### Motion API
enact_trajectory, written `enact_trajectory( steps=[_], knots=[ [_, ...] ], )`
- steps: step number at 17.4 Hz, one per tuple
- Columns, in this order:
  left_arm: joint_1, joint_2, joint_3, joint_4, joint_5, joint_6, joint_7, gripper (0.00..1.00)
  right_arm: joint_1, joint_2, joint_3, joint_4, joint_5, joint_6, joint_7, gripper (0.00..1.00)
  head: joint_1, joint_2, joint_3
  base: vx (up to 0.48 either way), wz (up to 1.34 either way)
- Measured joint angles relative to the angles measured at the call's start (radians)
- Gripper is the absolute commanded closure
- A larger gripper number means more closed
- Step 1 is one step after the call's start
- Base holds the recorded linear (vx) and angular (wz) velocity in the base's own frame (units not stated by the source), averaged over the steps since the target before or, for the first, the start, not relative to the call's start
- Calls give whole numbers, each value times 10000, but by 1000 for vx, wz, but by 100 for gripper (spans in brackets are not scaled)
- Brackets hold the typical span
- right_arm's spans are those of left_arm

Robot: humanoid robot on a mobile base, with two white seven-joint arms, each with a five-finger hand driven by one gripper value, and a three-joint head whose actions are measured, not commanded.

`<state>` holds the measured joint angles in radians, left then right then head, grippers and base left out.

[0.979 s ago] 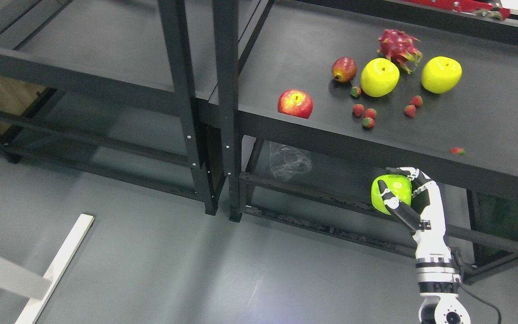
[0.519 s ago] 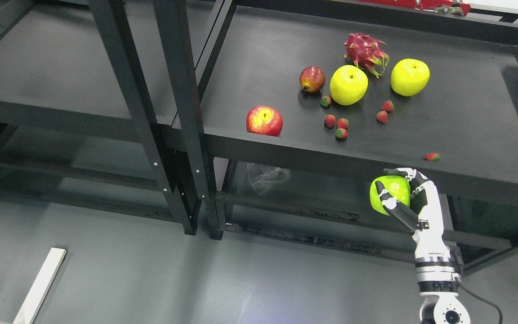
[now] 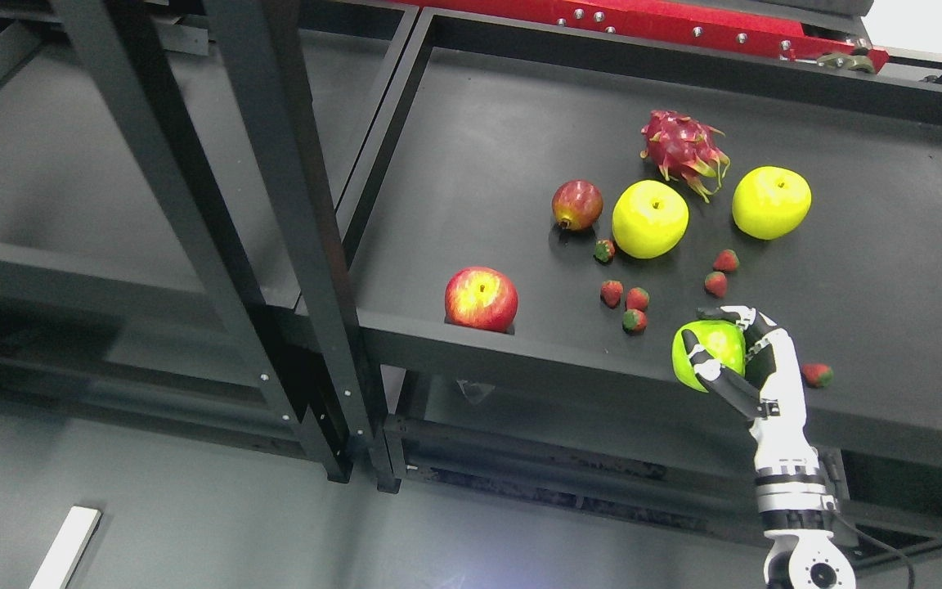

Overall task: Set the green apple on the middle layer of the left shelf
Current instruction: 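Carry the held apple toward the dark fruit shelf while turning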

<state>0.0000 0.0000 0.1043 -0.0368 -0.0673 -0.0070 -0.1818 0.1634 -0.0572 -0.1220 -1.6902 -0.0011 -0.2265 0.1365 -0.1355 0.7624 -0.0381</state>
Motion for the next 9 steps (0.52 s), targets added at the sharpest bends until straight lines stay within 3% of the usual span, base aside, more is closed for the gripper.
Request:
enact_trajectory(
  steps=[9],
  knots=[
    [0,0,0,0,2,0,0,0,-39,23,-4,3,10,258,-25,99,0,0,0,197,-70]
  ],
)
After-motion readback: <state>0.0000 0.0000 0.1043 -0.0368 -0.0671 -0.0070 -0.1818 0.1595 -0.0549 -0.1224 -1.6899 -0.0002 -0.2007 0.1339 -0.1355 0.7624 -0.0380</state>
